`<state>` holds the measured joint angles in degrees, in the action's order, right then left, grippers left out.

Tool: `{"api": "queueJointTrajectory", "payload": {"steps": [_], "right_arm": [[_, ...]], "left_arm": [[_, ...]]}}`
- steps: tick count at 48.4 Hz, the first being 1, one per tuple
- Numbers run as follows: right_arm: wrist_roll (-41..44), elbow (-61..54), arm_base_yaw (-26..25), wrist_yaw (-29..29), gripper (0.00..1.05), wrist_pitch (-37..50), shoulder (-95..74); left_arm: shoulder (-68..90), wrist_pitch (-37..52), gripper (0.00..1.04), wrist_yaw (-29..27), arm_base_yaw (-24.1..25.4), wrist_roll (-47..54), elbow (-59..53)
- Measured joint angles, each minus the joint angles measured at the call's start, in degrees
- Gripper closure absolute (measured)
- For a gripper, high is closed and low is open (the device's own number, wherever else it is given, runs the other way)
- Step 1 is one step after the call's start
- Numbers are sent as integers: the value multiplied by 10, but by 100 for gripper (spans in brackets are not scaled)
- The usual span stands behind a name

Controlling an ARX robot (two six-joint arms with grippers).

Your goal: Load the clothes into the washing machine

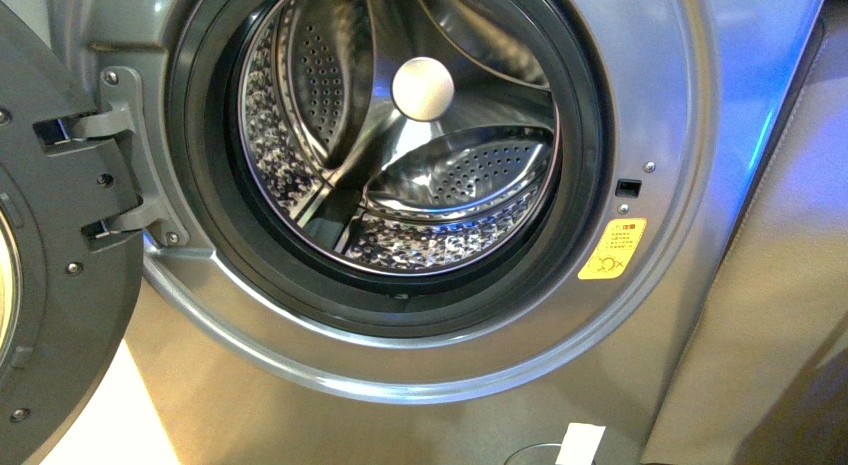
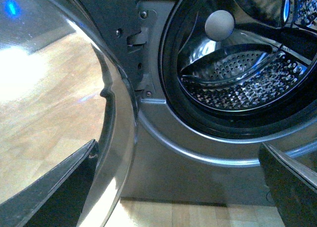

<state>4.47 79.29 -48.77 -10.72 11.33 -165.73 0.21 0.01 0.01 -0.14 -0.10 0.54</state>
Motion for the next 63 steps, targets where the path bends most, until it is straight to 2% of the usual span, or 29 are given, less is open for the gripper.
{"api": "queueJointTrajectory", "payload": {"steps": [5,8,14,29,45,53,63], "right_arm": [[10,-29,0,1,74,17,25],[16,-47,-2,-2,83,23,45],[27,-75,-12,-19,93,25,89],[39,-134,-55,-94,95,20,235],[40,-194,-87,-183,95,-26,431],[39,-193,-91,-226,95,-70,556],[38,-151,-88,-254,95,-130,657]], "left_arm": [[0,0,7,0,0,0,0],[0,0,7,0,0,0,0],[0,0,7,0,0,0,0],[0,0,7,0,0,0,0],[0,0,7,0,0,0,0],[0,0,7,0,0,0,0],[0,0,7,0,0,0,0]]}}
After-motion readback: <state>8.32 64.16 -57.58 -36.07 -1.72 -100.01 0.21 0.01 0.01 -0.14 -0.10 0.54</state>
